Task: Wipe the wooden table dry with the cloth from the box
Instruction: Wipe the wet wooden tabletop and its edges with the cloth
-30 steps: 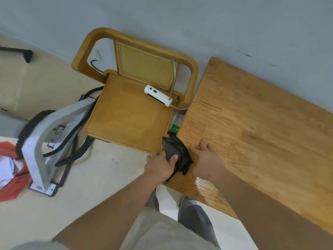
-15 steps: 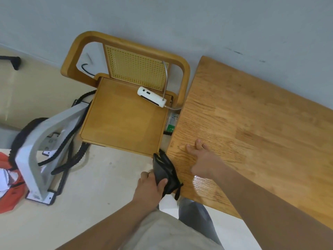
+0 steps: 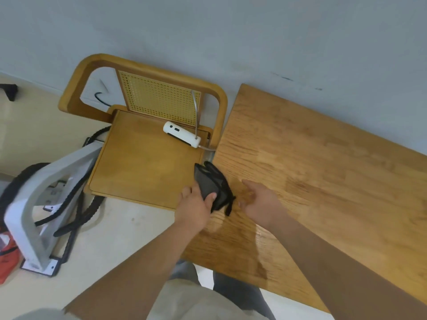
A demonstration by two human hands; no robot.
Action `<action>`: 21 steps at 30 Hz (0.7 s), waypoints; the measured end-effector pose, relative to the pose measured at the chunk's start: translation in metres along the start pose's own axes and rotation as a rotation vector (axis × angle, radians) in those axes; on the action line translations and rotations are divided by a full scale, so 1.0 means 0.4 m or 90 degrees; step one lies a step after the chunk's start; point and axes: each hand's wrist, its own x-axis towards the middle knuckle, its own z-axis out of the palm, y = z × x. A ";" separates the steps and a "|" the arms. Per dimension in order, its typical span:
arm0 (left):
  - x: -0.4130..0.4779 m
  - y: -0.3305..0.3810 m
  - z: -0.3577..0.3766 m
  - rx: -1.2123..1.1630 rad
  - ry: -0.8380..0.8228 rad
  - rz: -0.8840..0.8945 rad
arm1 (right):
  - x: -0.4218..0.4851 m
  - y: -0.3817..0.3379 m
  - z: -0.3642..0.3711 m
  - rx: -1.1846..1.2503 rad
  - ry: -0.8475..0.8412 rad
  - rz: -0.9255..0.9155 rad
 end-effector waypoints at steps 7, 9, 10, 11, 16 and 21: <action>-0.127 -0.071 0.024 0.039 -0.016 -0.023 | 0.104 -0.008 -0.081 -0.139 -0.011 -0.056; -0.056 -0.020 -0.004 0.011 -0.036 -0.043 | 0.129 -0.027 -0.097 -0.185 -0.010 -0.088; -0.010 0.013 -0.020 -0.005 -0.040 -0.044 | 0.143 -0.036 -0.107 -0.210 -0.008 -0.100; 0.040 0.049 -0.035 -0.019 -0.038 -0.043 | 0.157 -0.047 -0.120 -0.231 -0.003 -0.108; 0.234 0.193 -0.095 -0.042 -0.048 -0.049 | 0.238 -0.076 -0.201 -0.278 0.007 -0.096; 0.205 0.164 -0.108 -0.126 0.002 -0.012 | 0.336 -0.105 -0.321 -0.314 0.008 -0.063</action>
